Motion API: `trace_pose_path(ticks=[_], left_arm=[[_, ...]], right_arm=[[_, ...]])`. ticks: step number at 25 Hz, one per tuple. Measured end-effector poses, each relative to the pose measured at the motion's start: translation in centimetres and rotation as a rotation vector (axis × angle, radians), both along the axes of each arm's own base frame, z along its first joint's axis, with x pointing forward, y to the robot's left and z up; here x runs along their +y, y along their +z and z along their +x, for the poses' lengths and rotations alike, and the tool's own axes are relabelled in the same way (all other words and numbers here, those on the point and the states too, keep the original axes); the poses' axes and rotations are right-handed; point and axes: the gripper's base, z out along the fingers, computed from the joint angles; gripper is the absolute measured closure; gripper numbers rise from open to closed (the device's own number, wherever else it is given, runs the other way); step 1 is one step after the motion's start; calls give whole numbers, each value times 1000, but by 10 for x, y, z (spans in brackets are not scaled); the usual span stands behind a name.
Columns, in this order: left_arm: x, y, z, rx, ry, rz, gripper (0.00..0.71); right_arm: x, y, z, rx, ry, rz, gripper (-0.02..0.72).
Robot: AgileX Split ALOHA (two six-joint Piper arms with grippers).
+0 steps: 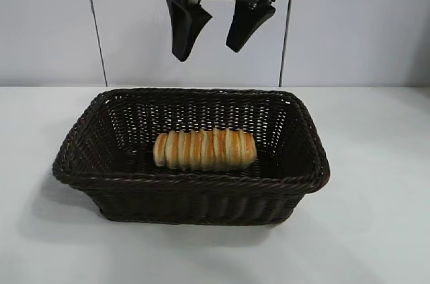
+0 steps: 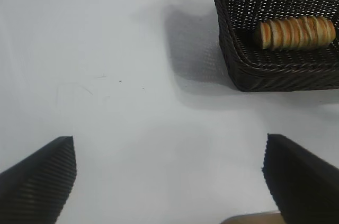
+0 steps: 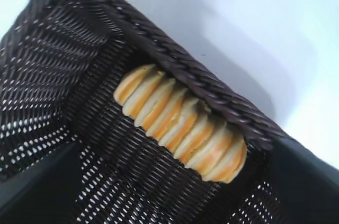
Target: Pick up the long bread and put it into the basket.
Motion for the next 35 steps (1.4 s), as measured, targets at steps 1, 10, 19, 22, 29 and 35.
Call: trace_pose_path(ticks=[1,10,19,22,29,35], left_arm=[[0,0,0,0,0,0,21],[0,0,0,0,0,0,21],[0,0,0,0,0,0,21],[0,0,0,0,0,0,21],[0,0,0,0,0,0,21],[0,0,0,0,0,0,21]], right_arm=[[-3,0,1,0,-31,-7,9],[-53,1,26,9,-229,-2,8],[-114,1,46,-13,-366,-48,8],[-139,6,50,-39,-416,-85,8],[-212,28,50,-97,-561,-130,8],[-278,32,46,-99,-701,-150,8]])
